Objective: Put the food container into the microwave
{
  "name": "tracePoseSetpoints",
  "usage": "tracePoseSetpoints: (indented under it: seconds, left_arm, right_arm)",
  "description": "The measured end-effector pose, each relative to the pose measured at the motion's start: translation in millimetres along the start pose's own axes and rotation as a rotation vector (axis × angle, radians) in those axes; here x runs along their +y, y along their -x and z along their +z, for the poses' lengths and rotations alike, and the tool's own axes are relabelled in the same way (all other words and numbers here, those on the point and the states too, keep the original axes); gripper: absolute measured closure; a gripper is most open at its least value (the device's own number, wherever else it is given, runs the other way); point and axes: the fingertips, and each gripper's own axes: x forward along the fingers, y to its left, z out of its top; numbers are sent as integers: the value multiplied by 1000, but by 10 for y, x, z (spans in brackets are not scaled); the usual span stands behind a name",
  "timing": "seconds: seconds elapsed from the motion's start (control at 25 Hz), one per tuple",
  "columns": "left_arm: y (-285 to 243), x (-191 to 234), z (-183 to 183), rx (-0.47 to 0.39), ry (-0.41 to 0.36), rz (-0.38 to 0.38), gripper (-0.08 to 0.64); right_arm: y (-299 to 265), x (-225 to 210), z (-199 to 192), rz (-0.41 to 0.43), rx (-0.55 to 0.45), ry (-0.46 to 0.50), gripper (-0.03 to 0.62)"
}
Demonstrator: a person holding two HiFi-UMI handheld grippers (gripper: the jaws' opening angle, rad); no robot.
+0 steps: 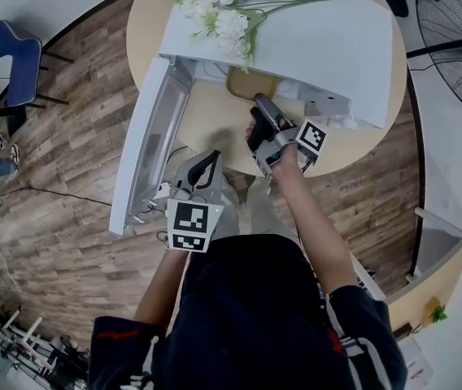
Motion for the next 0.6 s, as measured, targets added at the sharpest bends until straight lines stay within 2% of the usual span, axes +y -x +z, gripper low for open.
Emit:
tracePoseSetpoints:
  seconds: [0.24,0.44,0.52,0.6]
  left_arm:
    - [-41,-106,156,-26,-29,-6,545]
    - [-41,-182,240,-41,-36,-3,545]
    - [-38,-200,254,-43,-38,0,545]
    - [-30,-203,266,-46,-38,6,545]
  right_arm:
    - [246,-29,-168,-66,69,109,305]
    - [389,11,-235,-150,127,300,315]
    - [434,22,-223,-202,143,425,404]
    - [465,25,-221,-264,163,567,444]
